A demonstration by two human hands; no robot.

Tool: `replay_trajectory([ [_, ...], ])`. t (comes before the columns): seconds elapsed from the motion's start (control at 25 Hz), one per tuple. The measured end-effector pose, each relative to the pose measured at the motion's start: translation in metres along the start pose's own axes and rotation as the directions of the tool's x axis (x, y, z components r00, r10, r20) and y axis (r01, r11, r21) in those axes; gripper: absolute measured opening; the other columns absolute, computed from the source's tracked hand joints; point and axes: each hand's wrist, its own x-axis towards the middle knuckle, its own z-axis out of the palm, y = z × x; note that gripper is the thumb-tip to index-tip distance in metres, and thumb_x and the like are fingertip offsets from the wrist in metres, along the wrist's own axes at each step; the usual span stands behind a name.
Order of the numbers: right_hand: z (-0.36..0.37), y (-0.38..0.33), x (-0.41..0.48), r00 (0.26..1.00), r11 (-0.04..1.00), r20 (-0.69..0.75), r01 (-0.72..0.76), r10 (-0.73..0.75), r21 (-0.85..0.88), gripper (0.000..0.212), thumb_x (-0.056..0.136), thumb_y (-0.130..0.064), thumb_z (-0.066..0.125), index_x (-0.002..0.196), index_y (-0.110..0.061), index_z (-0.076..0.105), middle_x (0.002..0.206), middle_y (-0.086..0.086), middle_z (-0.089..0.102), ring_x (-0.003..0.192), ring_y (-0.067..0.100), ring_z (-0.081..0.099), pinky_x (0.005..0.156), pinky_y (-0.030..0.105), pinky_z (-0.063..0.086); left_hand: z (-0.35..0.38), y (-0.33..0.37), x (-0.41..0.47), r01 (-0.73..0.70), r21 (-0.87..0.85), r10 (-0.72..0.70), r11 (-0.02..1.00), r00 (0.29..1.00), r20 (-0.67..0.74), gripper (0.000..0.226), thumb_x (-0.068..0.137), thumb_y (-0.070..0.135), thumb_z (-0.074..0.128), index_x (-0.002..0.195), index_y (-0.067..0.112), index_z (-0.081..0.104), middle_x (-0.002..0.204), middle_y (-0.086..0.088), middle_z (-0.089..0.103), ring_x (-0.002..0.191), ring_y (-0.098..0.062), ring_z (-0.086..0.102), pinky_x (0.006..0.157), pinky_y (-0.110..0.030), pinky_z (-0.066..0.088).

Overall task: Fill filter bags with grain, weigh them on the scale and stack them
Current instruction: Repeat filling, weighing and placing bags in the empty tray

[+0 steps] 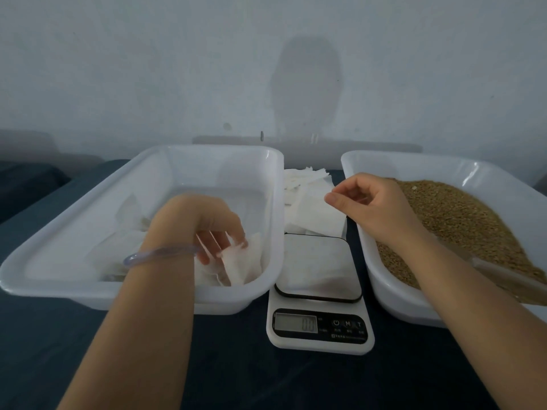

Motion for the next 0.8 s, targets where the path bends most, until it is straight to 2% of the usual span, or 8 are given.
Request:
replay_trajectory([
  [0.16, 0.000, -0.001, 0.000, 1.000, 1.000, 0.002, 0.005, -0.005, -0.012, 0.015, 0.077, -0.033, 0.075, 0.080, -0.020, 0.069, 0.076, -0.008, 0.068, 0.068, -0.002, 0.060, 0.067, 0.012, 0.047, 0.001, 0.002, 0.002, -0.037, 0.033, 0.037, 0.999, 0.999, 0.003, 0.039, 0.070, 0.036, 0.082, 0.094, 0.009, 0.068, 0.077, -0.006, 0.074, 0.074, -0.024, 0.072, 0.071, -0.038, 0.058],
  [0.28, 0.000, -0.002, -0.001, 1.000, 1.000, 0.005, 0.000, 0.000, -0.011, 0.015, 0.077, -0.032, 0.075, 0.079, -0.018, 0.069, 0.077, -0.005, 0.069, 0.070, 0.002, 0.061, 0.069, 0.016, 0.048, 0.003, 0.005, 0.002, -0.121, 0.048, 0.120, 0.991, 0.993, 0.021, 0.014, 0.075, 0.011, 0.077, 0.086, 0.010, 0.069, 0.077, -0.007, 0.073, 0.073, -0.024, 0.071, 0.065, -0.034, 0.059],
  [0.36, 0.001, -0.003, -0.001, 1.000, 1.000, 0.001, -0.003, 0.003, -0.006, 0.015, 0.078, -0.031, 0.074, 0.080, -0.017, 0.069, 0.078, -0.003, 0.070, 0.071, 0.005, 0.061, 0.069, 0.016, 0.048, 0.003, 0.004, 0.005, -0.107, 0.050, 0.108, 0.993, 0.994, -0.018, 0.008, 0.078, -0.002, 0.066, 0.081, 0.006, 0.065, 0.074, -0.012, 0.069, 0.070, -0.028, 0.069, 0.069, -0.038, 0.059],
  [0.44, 0.001, -0.003, -0.001, 1.000, 1.000, -0.002, -0.007, 0.007, -0.011, 0.016, 0.078, -0.030, 0.074, 0.081, -0.015, 0.069, 0.079, -0.001, 0.070, 0.072, 0.008, 0.062, 0.069, 0.017, 0.047, 0.003, 0.004, 0.003, -0.026, 0.114, 0.027, 0.993, 1.000, -0.010, 0.011, 0.080, -0.003, 0.059, 0.090, -0.001, 0.062, 0.077, -0.016, 0.069, 0.071, -0.032, 0.070, 0.076, -0.044, 0.058],
  [0.56, 0.001, -0.003, -0.001, 1.000, 1.000, -0.007, -0.003, 0.003, -0.020, 0.015, 0.079, -0.029, 0.074, 0.080, -0.014, 0.069, 0.078, 0.000, 0.070, 0.071, 0.010, 0.062, 0.066, 0.015, 0.046, 0.005, 0.003, 0.003, 0.016, 0.141, -0.013, 0.990, 1.000, -0.025, 0.016, 0.081, 0.007, 0.062, 0.096, 0.003, 0.061, 0.083, -0.013, 0.070, 0.067, -0.026, 0.070, 0.070, -0.039, 0.058],
  [0.64, 0.001, -0.003, -0.001, 1.000, 1.000, -0.007, 0.003, -0.003, -0.019, 0.014, 0.079, -0.028, 0.073, 0.079, -0.015, 0.069, 0.077, -0.001, 0.069, 0.070, 0.008, 0.061, 0.065, 0.014, 0.046, 0.008, 0.007, 0.007, -0.077, 0.165, 0.103, 0.983, 0.982, -0.157, 0.018, 0.081, 0.020, 0.067, 0.091, 0.006, 0.060, 0.087, -0.008, 0.066, 0.070, -0.022, 0.064, 0.069, -0.033, 0.055],
  [0.68, 0.001, -0.003, 0.000, 1.000, 1.000, -0.004, 0.005, -0.005, -0.024, 0.013, 0.080, -0.028, 0.073, 0.079, -0.016, 0.069, 0.077, -0.002, 0.069, 0.069, 0.008, 0.061, 0.066, 0.014, 0.046, 0.010, 0.011, 0.011, -0.164, 0.205, 0.215, 0.965, 0.943, -0.254, 0.018, 0.080, 0.022, 0.068, 0.088, 0.009, 0.059, 0.088, -0.004, 0.063, 0.073, -0.020, 0.060, 0.070, -0.030, 0.051],
  [0.8, 0.001, -0.001, -0.001, 1.000, 0.998, 0.014, 0.013, -0.013, -0.058, 0.009, 0.081, -0.028, 0.072, 0.078, -0.019, 0.069, 0.076, -0.006, 0.069, 0.072, 0.007, 0.062, 0.068, 0.016, 0.047, 0.024, 0.027, 0.015, -0.451, 0.252, 0.516, 0.856, 0.757, -0.400, 0.010, 0.081, 0.011, 0.060, 0.084, 0.020, 0.056, 0.086, 0.004, 0.059, 0.086, -0.020, 0.057, 0.076, -0.026, 0.044],
])
